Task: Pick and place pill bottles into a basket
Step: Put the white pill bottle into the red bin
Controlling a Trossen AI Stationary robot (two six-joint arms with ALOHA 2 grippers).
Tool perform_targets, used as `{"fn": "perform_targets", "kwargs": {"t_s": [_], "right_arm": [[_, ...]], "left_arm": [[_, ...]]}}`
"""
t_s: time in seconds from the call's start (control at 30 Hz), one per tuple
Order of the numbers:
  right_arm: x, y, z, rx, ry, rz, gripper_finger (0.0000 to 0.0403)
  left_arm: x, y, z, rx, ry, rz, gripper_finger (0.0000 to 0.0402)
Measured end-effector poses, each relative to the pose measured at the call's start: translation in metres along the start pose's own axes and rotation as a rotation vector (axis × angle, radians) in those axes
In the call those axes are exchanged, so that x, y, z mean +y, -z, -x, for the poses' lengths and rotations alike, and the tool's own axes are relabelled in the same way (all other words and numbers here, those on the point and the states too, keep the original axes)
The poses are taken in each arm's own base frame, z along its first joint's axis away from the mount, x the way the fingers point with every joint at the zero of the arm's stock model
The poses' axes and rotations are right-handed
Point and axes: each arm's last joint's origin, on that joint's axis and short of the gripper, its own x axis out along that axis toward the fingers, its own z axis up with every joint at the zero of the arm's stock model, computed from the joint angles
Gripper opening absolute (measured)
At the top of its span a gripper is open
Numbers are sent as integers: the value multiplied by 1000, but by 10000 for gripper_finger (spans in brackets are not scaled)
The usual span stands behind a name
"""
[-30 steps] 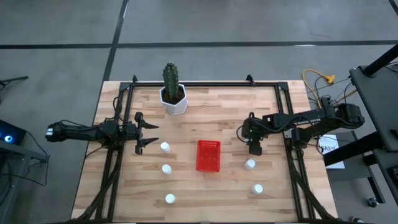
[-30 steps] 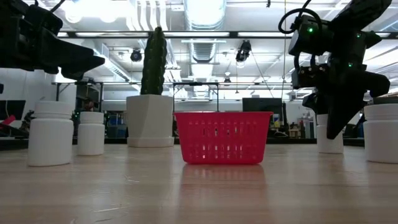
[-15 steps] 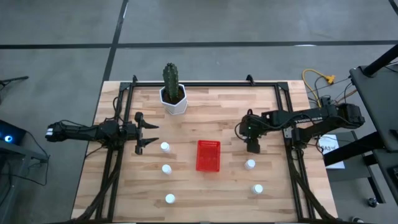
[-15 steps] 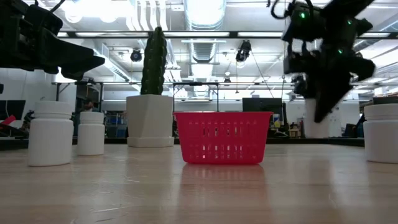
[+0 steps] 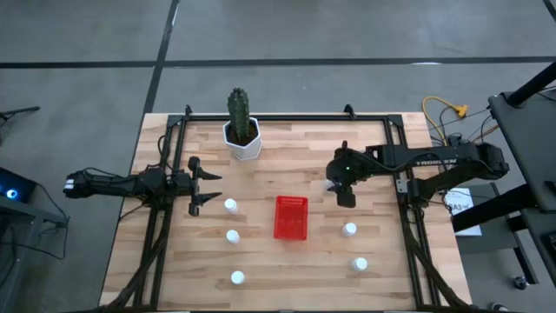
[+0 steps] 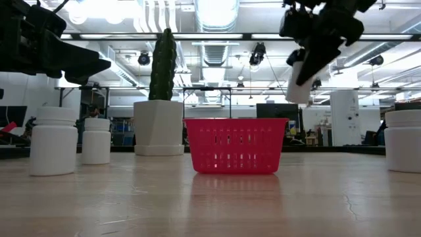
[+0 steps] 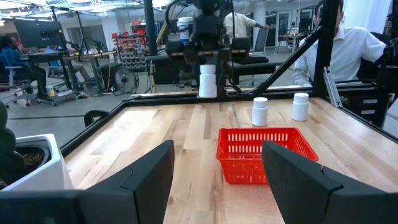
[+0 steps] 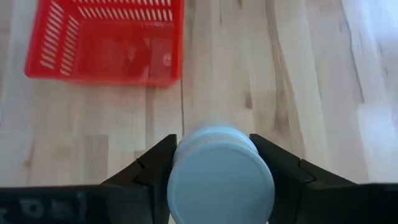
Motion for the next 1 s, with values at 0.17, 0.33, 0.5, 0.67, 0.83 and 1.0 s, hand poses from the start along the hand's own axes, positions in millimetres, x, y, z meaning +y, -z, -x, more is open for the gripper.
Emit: {"fn": "perform_targets", "kwargs": {"t_s": [0.17,0.33,0.5,0.67,0.83,1.0], "right_arm": [[5,-12,-1,-8,-12,39,166],[11,-24,-13,12,-25,81,166],[16,-38,-29,43,-33,122,166],[22,-54,-42,52,-47,151,166],[35,-65,-55,64,-70,217,165],[45,-69,-63,53,-85,259,165]], "left_arm": [[0,0,0,0,0,0,226],[0,0,0,0,0,0,226],[0,0,0,0,0,0,226],[0,0,0,0,0,0,226],[0,0,0,0,0,0,226],[0,0,0,0,0,0,226]]}}
